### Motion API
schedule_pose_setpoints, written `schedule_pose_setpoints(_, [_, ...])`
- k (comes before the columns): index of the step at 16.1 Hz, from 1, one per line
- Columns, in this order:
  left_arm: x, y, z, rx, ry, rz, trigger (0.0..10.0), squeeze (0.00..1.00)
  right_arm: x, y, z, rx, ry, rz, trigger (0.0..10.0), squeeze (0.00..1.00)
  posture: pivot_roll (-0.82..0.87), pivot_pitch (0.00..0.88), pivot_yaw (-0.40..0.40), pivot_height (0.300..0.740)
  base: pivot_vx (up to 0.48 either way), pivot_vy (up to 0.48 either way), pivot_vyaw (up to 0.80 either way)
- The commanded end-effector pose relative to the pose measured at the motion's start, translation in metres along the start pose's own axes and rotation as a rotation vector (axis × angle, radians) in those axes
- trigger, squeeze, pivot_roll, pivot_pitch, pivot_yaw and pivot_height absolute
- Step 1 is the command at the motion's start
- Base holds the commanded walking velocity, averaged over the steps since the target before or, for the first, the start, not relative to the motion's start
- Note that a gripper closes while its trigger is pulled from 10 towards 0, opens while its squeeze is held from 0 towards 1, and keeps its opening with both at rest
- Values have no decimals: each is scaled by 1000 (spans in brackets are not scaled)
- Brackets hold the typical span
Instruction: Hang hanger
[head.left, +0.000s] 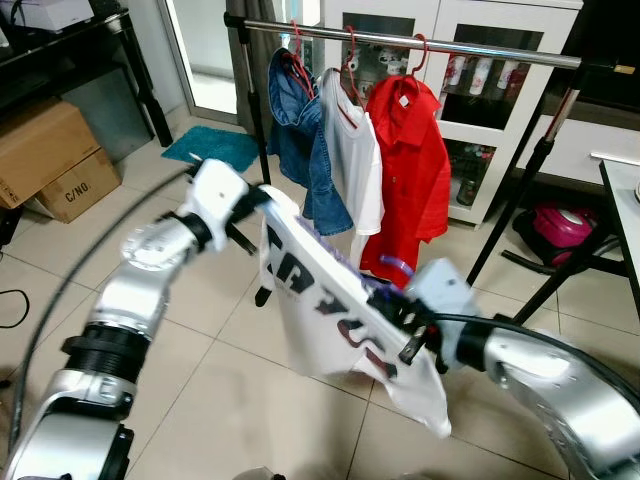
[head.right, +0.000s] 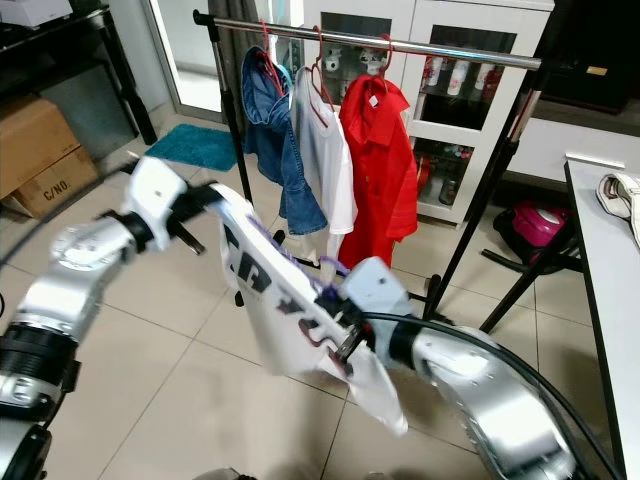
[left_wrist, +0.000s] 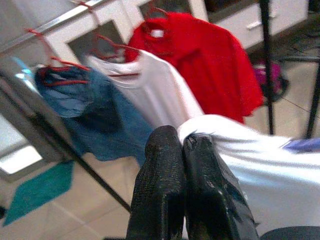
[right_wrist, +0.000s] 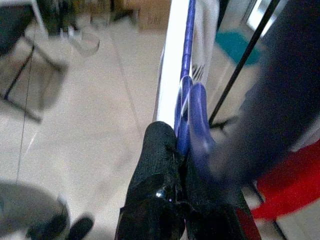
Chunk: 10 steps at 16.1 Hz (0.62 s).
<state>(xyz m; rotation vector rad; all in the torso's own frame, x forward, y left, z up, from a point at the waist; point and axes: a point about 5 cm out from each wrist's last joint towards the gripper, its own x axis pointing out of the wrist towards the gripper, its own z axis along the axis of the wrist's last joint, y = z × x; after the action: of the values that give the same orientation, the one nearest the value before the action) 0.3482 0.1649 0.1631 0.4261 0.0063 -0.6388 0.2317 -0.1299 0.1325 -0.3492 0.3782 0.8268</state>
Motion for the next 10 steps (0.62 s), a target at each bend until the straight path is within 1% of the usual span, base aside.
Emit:
schedule_pose_setpoints(1, [8, 0, 16, 56, -21, -34, 0, 0, 2, 0, -13, -24, 112, 25, 0, 0, -129, 0, 55, 740, 0, 0, 0])
schedule_pose_setpoints(2, [13, -12, 12, 82, 13, -110, 0, 0, 3, -2, -16, -65, 164, 45, 0, 0, -128, 0, 50, 740, 0, 0, 0])
schedule_pose_setpoints(3, [16, -23, 5, 101, 49, -179, 0, 0, 4, -5, -16, -102, 193, 63, 0, 0, -129, 0, 47, 740, 0, 0, 0])
schedule_pose_setpoints(4, [16, -27, 2, 104, 62, -199, 0, 0, 4, -7, -15, -117, 199, 67, 0, 0, -127, 0, 43, 740, 0, 0, 0])
schedule_pose_setpoints(6, [19, -42, -6, 148, 93, -266, 0, 0, 7, -13, -10, -149, 234, 85, 0, 0, -127, 0, 30, 740, 0, 0, 0])
schedule_pose_setpoints(8, [22, -55, 2, 149, 44, -316, 0, 0, 10, -15, -12, -175, 309, 109, 0, 0, -129, 0, 27, 740, 0, 0, 0])
schedule_pose_setpoints(10, [23, -64, 15, 132, -20, -365, 0, 0, 16, -10, -25, -174, 409, 158, 0, 0, -129, 0, 25, 740, 0, 0, 0])
